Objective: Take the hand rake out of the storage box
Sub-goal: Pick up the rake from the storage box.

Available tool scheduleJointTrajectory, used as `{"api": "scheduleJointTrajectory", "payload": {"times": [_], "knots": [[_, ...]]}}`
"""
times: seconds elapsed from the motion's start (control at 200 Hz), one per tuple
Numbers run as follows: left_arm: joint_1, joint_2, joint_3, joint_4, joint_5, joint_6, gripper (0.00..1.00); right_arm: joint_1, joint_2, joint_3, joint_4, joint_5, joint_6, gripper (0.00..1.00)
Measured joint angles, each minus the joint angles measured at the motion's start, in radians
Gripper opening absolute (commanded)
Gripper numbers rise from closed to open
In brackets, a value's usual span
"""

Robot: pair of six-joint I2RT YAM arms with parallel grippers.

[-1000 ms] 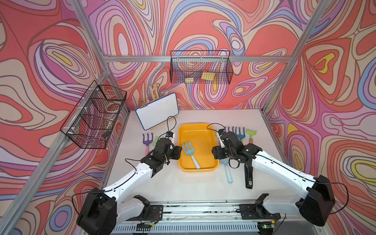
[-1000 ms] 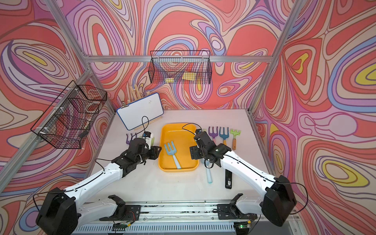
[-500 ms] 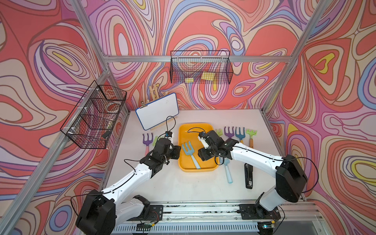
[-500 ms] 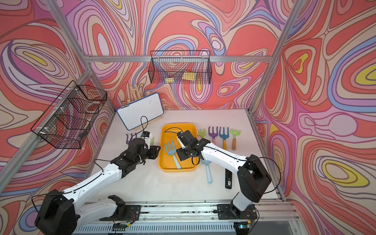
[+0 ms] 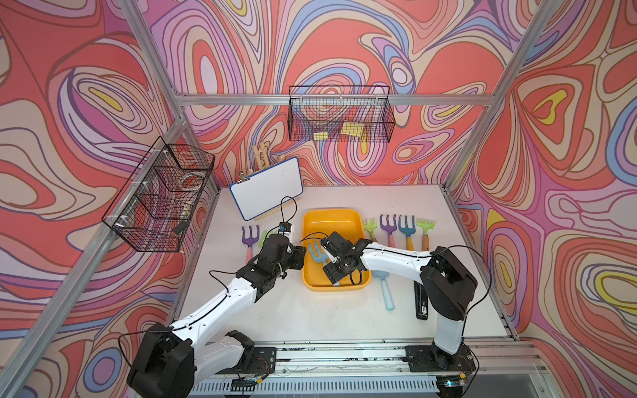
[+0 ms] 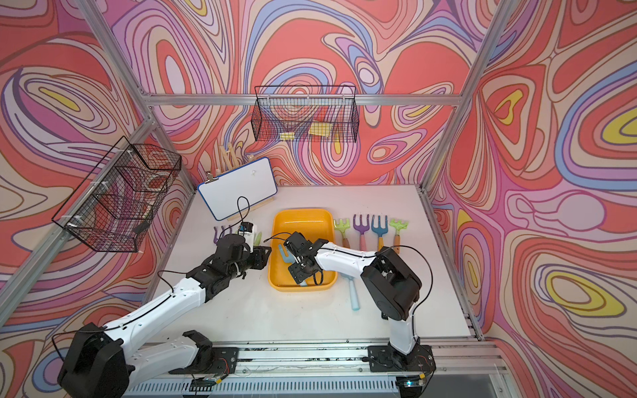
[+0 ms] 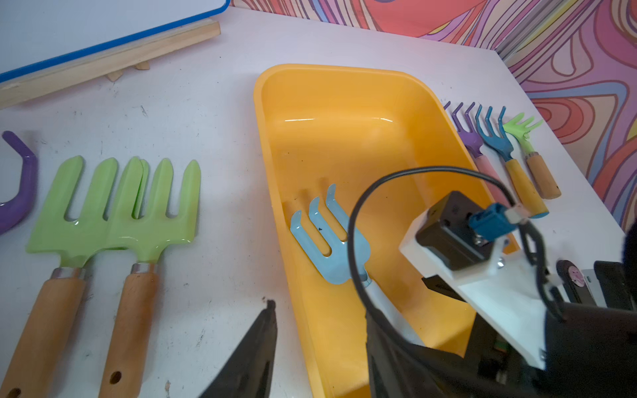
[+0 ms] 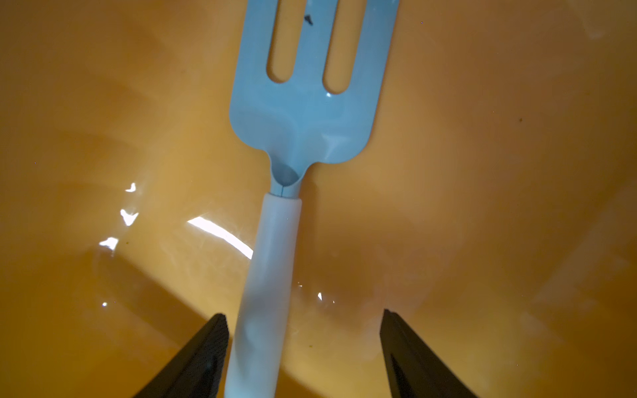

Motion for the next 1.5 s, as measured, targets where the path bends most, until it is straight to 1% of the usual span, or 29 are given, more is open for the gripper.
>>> {"api": "scheduleJointTrajectory", "payload": {"times": [0.07, 0.15, 0.305, 0.346, 0.416, 0.481, 0.681, 0.836, 1.067, 1.297, 1.502], "knots": [[0.0, -0.003, 0.0, 0.0, -0.001, 0.0, 0.47, 0.0, 0.009, 0.003, -0.002, 0.005, 0.0, 0.73], [0.0, -0.009, -0.001, 0.0, -0.003, 0.0, 0.47, 0.0, 0.021, 0.013, -0.005, 0.009, 0.001, 0.68], [0.0, -0.011, -0.002, 0.0, -0.006, 0.0, 0.47, 0.0, 0.056, 0.029, -0.005, 0.011, 0.001, 0.62], [0.0, -0.011, -0.002, 0.0, -0.006, 0.0, 0.47, 0.0, 0.065, 0.031, -0.004, 0.012, 0.001, 0.59], [0.0, -0.011, -0.002, 0.0, -0.006, 0.0, 0.47, 0.0, 0.068, 0.037, -0.003, 0.012, 0.004, 0.46], [0.0, -0.011, -0.002, 0.0, -0.006, 0.0, 0.47, 0.0, 0.069, 0.04, -0.001, 0.013, 0.004, 0.4], [0.0, -0.011, -0.002, 0.0, -0.006, 0.0, 0.47, 0.0, 0.069, 0.04, 0.002, 0.011, 0.008, 0.29], [0.0, -0.011, -0.002, 0.0, -0.006, 0.0, 0.47, 0.0, 0.067, 0.04, 0.003, 0.011, 0.009, 0.25], [0.0, -0.011, -0.002, 0.0, -0.006, 0.0, 0.47, 0.0, 0.034, 0.033, 0.0, 0.025, 0.02, 0.21], [0.0, -0.013, -0.003, 0.0, -0.007, 0.0, 0.46, -0.005, -0.039, 0.024, 0.003, 0.036, 0.037, 0.2], [0.0, -0.057, -0.026, 0.001, -0.019, 0.0, 0.45, -0.028, -0.08, -0.005, 0.014, 0.039, 0.046, 0.19]]}}
